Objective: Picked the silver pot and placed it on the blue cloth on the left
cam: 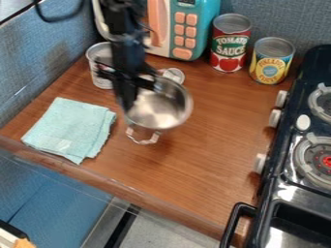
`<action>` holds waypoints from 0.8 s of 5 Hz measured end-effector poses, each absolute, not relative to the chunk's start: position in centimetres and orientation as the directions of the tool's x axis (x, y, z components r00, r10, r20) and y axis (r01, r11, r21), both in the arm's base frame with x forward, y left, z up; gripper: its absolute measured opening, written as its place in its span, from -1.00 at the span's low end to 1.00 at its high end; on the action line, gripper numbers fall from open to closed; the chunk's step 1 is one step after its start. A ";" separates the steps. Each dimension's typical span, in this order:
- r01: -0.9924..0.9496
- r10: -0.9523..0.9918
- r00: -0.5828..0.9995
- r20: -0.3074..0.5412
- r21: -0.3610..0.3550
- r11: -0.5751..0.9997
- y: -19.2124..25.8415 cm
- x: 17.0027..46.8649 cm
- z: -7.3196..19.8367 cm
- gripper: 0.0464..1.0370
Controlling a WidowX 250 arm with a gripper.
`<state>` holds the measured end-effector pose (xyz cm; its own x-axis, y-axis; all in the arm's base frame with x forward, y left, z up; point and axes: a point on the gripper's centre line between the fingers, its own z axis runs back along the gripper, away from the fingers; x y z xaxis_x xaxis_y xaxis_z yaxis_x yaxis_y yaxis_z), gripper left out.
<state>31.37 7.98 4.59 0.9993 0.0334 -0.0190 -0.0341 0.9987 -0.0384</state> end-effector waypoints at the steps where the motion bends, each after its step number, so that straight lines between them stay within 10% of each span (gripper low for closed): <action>1: -0.104 0.104 0.993 -0.061 0.011 0.995 12.1 31.0 5.0 -0.95; 4: -0.157 0.164 0.963 -0.212 0.048 0.986 16.1 28.9 2.4 -0.95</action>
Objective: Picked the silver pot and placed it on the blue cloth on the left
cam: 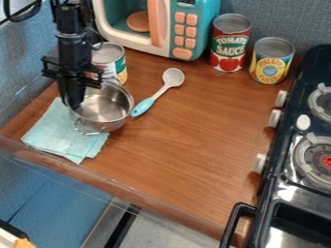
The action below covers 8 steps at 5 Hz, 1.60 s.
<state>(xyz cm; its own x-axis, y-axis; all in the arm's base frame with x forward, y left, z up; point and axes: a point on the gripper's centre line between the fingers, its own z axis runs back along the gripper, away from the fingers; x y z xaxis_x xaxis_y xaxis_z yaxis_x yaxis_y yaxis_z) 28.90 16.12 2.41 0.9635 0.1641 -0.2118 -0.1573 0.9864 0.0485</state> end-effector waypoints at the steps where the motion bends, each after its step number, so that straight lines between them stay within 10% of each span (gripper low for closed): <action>1: -0.178 0.185 0.956 -0.227 0.051 0.983 17.4 27.3 1.7 -0.95; 3: -0.192 0.196 0.960 -0.198 0.041 0.981 18.7 26.1 1.0 -0.89; 6: -0.002 0.002 1.000 0.027 0.004 1.000 17.9 26.7 4.2 0.61; 8: 0.102 -0.103 0.987 0.120 0.011 0.995 16.8 27.0 6.8 0.94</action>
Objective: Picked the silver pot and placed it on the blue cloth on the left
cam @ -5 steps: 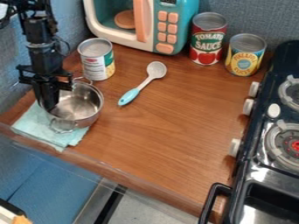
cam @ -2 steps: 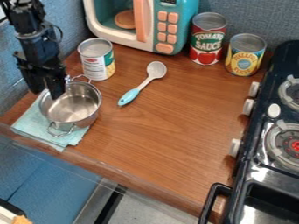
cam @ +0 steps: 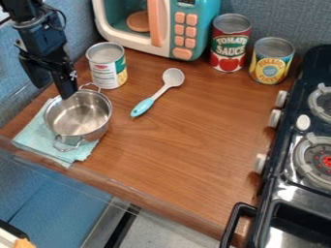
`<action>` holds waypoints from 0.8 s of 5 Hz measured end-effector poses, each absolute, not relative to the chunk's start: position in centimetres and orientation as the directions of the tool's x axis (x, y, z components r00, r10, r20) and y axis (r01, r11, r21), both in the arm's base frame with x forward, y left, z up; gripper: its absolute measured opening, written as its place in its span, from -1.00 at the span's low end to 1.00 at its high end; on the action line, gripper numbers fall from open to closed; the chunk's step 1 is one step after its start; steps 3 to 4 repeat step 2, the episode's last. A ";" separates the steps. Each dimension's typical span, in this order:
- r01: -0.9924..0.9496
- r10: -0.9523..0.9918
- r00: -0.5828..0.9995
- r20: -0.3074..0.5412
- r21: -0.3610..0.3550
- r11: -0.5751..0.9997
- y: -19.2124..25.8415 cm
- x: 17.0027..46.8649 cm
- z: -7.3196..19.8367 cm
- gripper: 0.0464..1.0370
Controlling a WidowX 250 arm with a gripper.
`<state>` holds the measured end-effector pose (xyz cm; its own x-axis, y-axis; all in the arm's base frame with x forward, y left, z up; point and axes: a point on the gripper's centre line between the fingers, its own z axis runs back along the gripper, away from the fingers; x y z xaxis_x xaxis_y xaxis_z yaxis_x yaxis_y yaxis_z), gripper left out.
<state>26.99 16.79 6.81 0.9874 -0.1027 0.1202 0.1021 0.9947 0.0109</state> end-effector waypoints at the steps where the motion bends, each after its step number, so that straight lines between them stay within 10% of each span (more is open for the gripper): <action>1: 0.116 -0.116 0.987 0.108 0.010 0.993 16.0 27.3 6.8 0.93; 4: 0.117 -0.117 0.987 0.107 0.010 0.993 16.0 27.3 6.8 0.93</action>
